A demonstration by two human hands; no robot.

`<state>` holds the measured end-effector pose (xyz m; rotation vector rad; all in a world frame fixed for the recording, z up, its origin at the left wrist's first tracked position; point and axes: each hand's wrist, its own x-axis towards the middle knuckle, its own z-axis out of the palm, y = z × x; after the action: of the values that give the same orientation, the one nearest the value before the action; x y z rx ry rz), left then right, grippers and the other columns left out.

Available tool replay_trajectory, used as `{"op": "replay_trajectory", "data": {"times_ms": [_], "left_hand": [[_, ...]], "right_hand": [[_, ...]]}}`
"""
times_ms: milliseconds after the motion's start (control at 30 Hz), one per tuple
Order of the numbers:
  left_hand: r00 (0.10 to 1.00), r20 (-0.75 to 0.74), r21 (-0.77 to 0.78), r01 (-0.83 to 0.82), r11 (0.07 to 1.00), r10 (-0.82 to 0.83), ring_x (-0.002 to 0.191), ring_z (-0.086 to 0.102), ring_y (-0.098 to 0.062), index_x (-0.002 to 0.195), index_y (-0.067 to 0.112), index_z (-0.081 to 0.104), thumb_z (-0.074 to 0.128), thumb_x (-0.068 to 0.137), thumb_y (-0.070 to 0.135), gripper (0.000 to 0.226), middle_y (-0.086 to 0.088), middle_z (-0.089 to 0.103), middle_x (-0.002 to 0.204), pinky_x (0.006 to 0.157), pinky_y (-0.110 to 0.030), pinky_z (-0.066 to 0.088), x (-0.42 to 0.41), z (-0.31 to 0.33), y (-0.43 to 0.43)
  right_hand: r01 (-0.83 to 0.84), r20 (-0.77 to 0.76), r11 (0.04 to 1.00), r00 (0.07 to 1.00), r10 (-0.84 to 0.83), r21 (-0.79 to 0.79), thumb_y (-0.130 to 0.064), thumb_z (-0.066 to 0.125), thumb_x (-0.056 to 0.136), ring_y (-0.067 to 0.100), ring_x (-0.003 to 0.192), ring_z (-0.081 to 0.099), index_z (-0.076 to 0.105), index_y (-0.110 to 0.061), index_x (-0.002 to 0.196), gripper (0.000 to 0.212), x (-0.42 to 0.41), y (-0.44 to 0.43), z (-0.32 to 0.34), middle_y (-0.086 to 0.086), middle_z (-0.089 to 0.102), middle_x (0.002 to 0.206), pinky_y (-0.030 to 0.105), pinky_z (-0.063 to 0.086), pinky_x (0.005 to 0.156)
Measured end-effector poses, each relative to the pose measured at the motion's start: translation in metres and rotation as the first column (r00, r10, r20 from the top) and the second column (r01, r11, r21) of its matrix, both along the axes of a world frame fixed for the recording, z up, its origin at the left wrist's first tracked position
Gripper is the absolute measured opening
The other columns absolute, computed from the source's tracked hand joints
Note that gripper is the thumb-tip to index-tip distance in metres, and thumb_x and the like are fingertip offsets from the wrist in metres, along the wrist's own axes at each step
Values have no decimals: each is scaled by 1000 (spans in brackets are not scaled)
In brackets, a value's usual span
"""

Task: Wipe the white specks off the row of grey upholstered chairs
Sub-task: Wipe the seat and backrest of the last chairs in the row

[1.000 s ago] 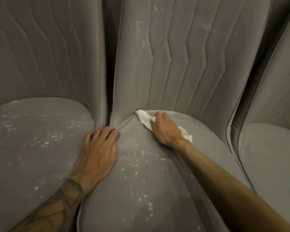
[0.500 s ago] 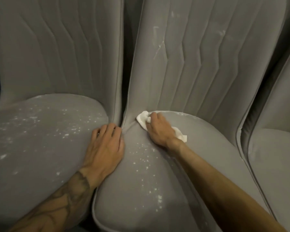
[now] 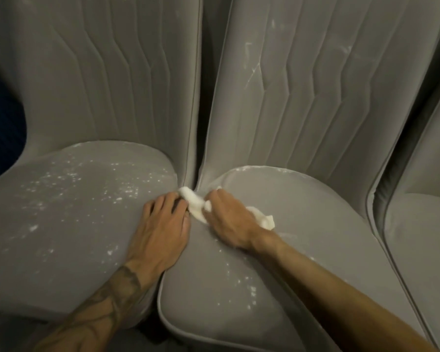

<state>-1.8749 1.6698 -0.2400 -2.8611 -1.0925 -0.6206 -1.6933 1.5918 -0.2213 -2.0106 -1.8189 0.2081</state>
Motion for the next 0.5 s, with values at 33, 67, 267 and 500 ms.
{"op": "replay_trajectory", "data": {"times_ms": [33, 67, 267, 500], "left_hand": [[1000, 2, -2, 4, 1000, -4, 106, 58, -28, 110, 16, 64, 34, 101, 25, 33, -7, 60, 118, 92, -44, 45, 0, 0, 0], [1000, -4, -6, 1, 1000, -1, 107, 58, -28, 110, 15, 64, 33, 101, 25, 33, -7, 60, 118, 92, -45, 45, 0, 1, 0], [998, -54, -40, -24, 999, 22, 112, 55, -27, 113, 16, 62, 27, 104, 30, 39, -7, 58, 124, 97, -45, 44, -1, 8, -3], [998, -52, -45, -22, 999, 19, 111, 57, -31, 112, 13, 64, 33, 101, 28, 35, -10, 60, 124, 94, -47, 44, -1, 10, -2]], "right_hand": [[-77, -6, 997, 997, 77, -4, -37, 34, 106, 30, 89, 51, 47, -16, 104, 25, -7, -13, 0, 9, 51, 103, 42, 37, 81], [-120, -3, 993, 993, 120, -19, -39, 32, 106, 29, 87, 49, 47, -16, 103, 28, -5, -18, 1, 8, 50, 102, 41, 36, 80], [265, 65, 958, 964, -259, -115, -30, 38, 107, 40, 106, 52, 48, -6, 114, 28, 56, 13, 14, 21, 52, 119, 48, 40, 94], [-76, 18, 996, 997, 76, -37, -44, 31, 106, 22, 87, 47, 45, -21, 105, 27, 13, -46, 1, 0, 48, 102, 38, 35, 80]]}}
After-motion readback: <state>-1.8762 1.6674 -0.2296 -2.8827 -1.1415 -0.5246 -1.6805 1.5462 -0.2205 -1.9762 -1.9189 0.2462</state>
